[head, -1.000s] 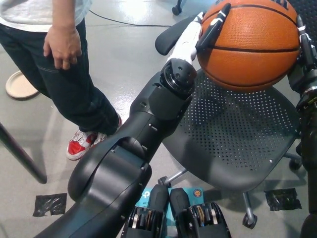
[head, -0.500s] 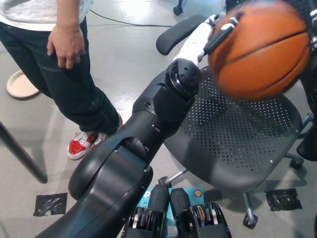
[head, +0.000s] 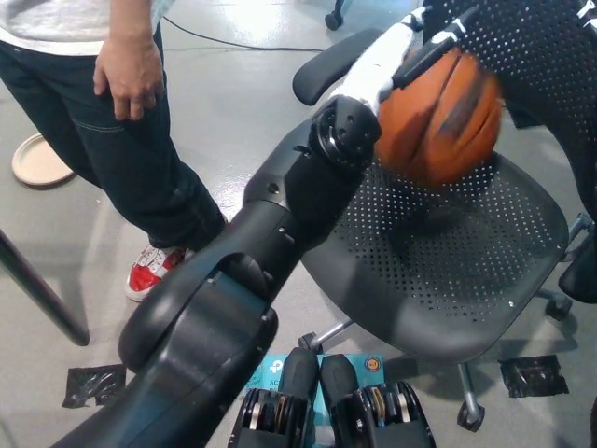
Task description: The robot grabs the basketball from a person using both hands and then drops it on the black chair in the front
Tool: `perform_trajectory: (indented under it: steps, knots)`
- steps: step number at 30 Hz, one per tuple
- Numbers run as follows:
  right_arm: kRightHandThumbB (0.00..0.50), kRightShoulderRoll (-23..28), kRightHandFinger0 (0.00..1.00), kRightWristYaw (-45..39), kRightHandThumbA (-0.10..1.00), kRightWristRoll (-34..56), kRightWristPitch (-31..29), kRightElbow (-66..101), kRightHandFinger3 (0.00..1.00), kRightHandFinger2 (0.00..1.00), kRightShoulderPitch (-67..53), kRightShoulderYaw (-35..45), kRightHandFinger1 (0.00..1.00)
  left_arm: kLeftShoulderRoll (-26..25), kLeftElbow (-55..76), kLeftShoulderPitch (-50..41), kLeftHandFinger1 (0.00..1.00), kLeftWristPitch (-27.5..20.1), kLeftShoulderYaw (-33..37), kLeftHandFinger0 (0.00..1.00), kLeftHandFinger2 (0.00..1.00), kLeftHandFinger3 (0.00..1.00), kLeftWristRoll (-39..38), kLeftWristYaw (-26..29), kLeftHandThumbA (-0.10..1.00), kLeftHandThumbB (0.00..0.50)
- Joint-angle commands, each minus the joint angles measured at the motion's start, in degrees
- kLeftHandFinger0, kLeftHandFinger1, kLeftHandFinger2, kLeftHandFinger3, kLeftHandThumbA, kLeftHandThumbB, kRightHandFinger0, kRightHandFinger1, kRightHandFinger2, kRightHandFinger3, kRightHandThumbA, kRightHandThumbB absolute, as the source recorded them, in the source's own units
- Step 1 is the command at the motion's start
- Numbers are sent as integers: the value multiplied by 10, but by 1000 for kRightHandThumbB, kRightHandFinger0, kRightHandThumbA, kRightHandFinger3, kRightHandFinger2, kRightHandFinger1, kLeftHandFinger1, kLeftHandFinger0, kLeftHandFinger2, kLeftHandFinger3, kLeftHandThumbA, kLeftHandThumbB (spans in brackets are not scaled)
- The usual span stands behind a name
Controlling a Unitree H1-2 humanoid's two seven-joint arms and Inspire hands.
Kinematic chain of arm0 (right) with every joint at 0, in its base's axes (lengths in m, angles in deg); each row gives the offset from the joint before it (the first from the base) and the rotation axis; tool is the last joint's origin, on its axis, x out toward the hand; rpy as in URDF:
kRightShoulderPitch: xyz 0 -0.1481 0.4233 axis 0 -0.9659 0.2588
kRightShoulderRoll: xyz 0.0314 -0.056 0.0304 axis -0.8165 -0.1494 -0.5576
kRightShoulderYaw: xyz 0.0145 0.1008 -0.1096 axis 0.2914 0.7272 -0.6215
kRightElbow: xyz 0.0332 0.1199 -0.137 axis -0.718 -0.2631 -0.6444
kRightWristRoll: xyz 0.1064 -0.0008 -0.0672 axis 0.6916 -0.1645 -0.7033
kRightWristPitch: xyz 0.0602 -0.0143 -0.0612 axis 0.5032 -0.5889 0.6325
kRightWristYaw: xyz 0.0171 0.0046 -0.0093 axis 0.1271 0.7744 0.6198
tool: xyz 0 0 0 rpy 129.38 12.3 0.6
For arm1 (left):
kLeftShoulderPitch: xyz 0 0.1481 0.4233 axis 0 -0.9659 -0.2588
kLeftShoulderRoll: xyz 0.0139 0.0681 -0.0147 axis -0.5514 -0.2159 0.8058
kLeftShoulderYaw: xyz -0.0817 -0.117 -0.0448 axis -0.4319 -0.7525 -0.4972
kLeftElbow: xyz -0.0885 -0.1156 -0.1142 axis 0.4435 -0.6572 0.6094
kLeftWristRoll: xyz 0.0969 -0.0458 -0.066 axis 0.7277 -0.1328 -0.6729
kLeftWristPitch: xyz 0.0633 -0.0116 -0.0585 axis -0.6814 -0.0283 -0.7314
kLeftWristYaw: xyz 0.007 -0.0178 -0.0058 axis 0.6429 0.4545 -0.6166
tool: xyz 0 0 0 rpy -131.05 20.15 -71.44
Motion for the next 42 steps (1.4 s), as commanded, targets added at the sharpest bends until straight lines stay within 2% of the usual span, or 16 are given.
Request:
perform_trajectory:
  steps: [1,9,11,17,18,19,21,25,29,30,31,34,35,37,39,42]
  knots:
    - [330,11,1000,0,1000,-10,-29,39,1000,1000,39,1,1000,-18,18,28,1000,-26,0,1000,1000,1000,8,-3,1000,293]
    - [312,14,1000,-14,1000,-15,-10,127,1000,1000,21,-12,1000,-52,75,-1,1000,-26,-7,1000,1000,1000,-1,-27,1000,301]
    - [335,12,1000,-12,1000,-16,4,168,1000,1000,12,-14,1000,-70,149,-33,1000,-13,-15,1000,1000,1000,-10,-49,1000,294]
    - [333,13,1000,-15,1000,-10,44,268,1000,1000,-24,-16,1000,-103,296,-105,1000,2,-16,1000,1000,1000,-12,-89,1000,251]
    - [298,17,1000,-28,1000,-4,51,302,1000,1000,-41,-21,1000,-115,369,-140,1000,23,-20,1000,1000,1000,-22,-107,1000,281]
    - [296,18,1000,-30,1000,-1,57,316,1000,1000,-47,-21,1000,-118,398,-153,1000,32,-23,1000,1000,1000,-28,-116,1000,286]
    - [259,19,1000,-39,1000,1,63,371,1000,1000,-74,-29,1000,-133,504,-208,1000,33,-30,1000,1000,1000,-47,-132,1000,267]
    - [247,6,1000,-54,1000,-22,52,484,1000,1000,-165,-61,1000,-152,730,-330,1000,58,-42,1000,1000,1000,-85,-146,1000,295]
    - [253,-10,1000,-67,1000,-29,45,561,1000,1000,-251,-94,1000,-164,881,-433,1000,55,-54,1000,1000,1000,-127,-145,1000,279]
    - [234,-11,1000,-74,1000,-30,33,563,1000,1000,-263,-101,1000,-166,900,-450,1000,55,-57,1000,1000,1000,-136,-144,1000,290]
    - [217,-14,1000,-94,1000,-37,-5,569,1000,1000,-302,-122,1000,-175,960,-504,1000,55,-66,1000,1000,1000,-163,-141,1000,271]
    - [262,-19,1000,-101,1000,-59,-29,584,1000,1000,-337,-147,1000,-180,1007,-557,1000,39,-78,1000,1000,1000,-188,-130,1000,259]
    - [281,-33,1000,-103,1000,-90,-55,590,1000,1000,-368,-175,1000,-193,1028,-606,1000,8,-84,1000,1000,1000,-178,-123,1000,243]
    - [266,-38,1000,-111,1000,-128,-101,573,1000,1000,-394,-203,1000,-202,1022,-645,1000,-28,-93,1000,1000,1000,-156,-114,1000,253]
    - [246,-45,1000,-110,1000,-135,-108,539,1000,1000,-419,-222,1000,-207,988,-683,1000,-65,-105,1000,1000,1000,-140,-105,1000,257]
    - [253,-59,1000,-97,1000,-123,-126,475,1000,1000,-440,-226,1000,-205,931,-722,1000,-110,-127,1000,1000,1000,-133,-90,1000,246]
